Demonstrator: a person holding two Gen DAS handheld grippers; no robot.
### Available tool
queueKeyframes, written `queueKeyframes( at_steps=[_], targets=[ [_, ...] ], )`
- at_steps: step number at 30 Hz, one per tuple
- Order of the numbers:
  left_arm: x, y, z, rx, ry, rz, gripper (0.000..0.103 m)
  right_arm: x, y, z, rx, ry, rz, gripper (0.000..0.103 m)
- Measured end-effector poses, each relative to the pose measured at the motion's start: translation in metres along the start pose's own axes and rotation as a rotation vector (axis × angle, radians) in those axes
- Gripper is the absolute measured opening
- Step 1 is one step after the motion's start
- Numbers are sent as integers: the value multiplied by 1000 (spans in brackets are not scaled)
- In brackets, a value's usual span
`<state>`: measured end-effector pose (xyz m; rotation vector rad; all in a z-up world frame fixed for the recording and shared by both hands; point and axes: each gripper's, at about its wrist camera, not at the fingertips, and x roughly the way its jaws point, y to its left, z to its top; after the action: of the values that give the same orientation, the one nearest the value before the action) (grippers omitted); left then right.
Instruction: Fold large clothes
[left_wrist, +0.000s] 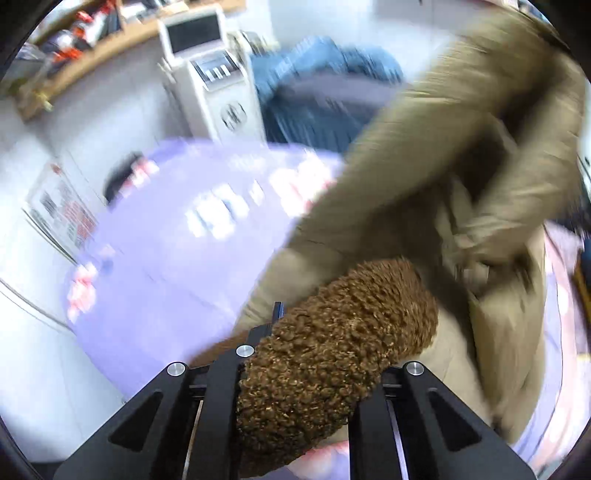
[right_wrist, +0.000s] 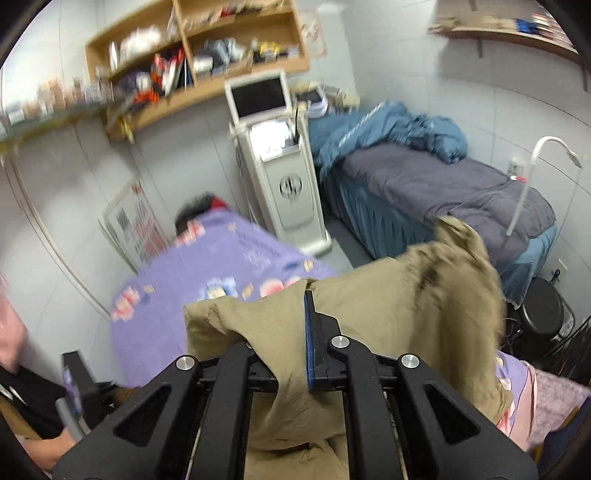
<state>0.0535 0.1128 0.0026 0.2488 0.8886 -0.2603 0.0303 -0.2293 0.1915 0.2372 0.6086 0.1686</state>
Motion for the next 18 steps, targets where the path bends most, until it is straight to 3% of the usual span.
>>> queueKeyframes(
  at_steps=[6, 8, 12, 14, 18],
  targets=[
    [-84, 59, 93, -2, -284, 48, 12, -136, 11, 2, 109, -227, 68, 7],
    [-119, 63, 117, 15, -392, 68, 12, -174, 7, -5, 181, -297, 144, 7],
    [-196, 69, 159, 28, -599, 59, 11, -244, 16, -15, 189, -451, 189, 7],
    [-235, 73, 179, 29, -694, 15, 11, -278, 13, -19, 222, -543, 235, 7],
    [-288, 40, 215, 66, -834, -106, 11, -319, -7, -43, 321, -689, 278, 6]
  ],
)
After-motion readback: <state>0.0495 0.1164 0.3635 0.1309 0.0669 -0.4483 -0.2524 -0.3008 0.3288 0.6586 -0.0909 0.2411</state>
